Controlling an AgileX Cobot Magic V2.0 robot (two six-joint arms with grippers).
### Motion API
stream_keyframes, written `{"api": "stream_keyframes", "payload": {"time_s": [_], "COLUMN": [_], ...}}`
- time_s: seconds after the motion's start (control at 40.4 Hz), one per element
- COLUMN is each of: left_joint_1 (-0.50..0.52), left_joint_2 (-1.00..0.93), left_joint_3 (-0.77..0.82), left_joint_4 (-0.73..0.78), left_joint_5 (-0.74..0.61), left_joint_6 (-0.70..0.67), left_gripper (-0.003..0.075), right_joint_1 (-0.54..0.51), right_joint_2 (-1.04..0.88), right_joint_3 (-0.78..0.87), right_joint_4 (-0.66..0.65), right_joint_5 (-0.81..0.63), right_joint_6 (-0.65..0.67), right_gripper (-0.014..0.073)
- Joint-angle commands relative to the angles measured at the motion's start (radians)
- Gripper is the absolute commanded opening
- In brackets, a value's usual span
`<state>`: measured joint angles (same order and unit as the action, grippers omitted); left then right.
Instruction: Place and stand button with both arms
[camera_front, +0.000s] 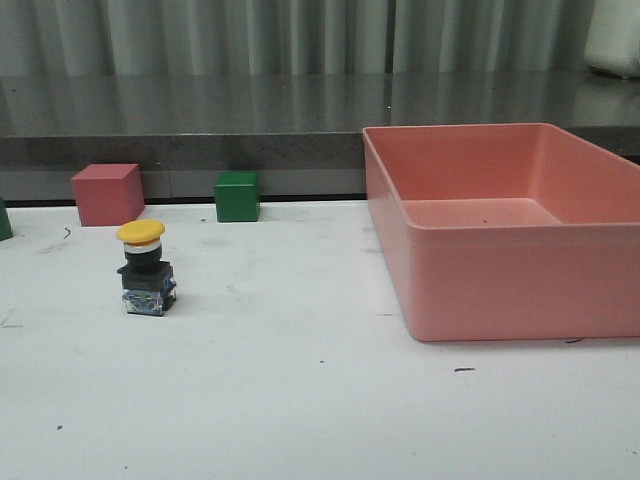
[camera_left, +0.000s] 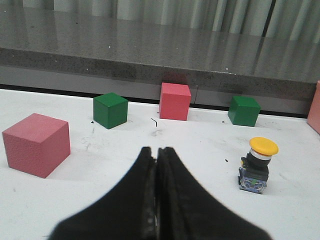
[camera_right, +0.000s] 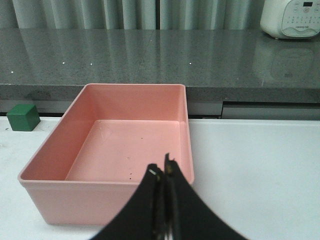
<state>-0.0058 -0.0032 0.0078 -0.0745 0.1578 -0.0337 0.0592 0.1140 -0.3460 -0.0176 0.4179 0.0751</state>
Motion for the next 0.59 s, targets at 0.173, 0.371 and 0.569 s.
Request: {"api": "stream_keyframes", "payload": {"time_s": [0.173,0.371,0.569], "left_joint_1": [0.001,0.001,0.001], "left_joint_2": [-0.023,-0.023,-0.023], "left_joint_3": [0.016,0.016,0.016], "left_joint_4": [-0.006,-0.006,-0.006], "left_joint_5": [-0.089,-0.089,-0.089], "left_joint_6": [-0.008,-0.008,-0.008], "left_gripper": [-0.0020,-0.0020,-0.0020], "right_joint_1": [-0.005,-0.005,-0.005], "right_joint_2": [0.011,0.011,0.011], "right_joint_3": [-0.026,-0.021,0.100], "right_joint_4": [-0.012,-0.012,-0.004], "right_joint_5": [-0.081,-0.089,-0.228], "right_joint_6": [-0.005,-0.005,-0.005], "right_gripper": [-0.0061,-0.0061,-0.0061]}}
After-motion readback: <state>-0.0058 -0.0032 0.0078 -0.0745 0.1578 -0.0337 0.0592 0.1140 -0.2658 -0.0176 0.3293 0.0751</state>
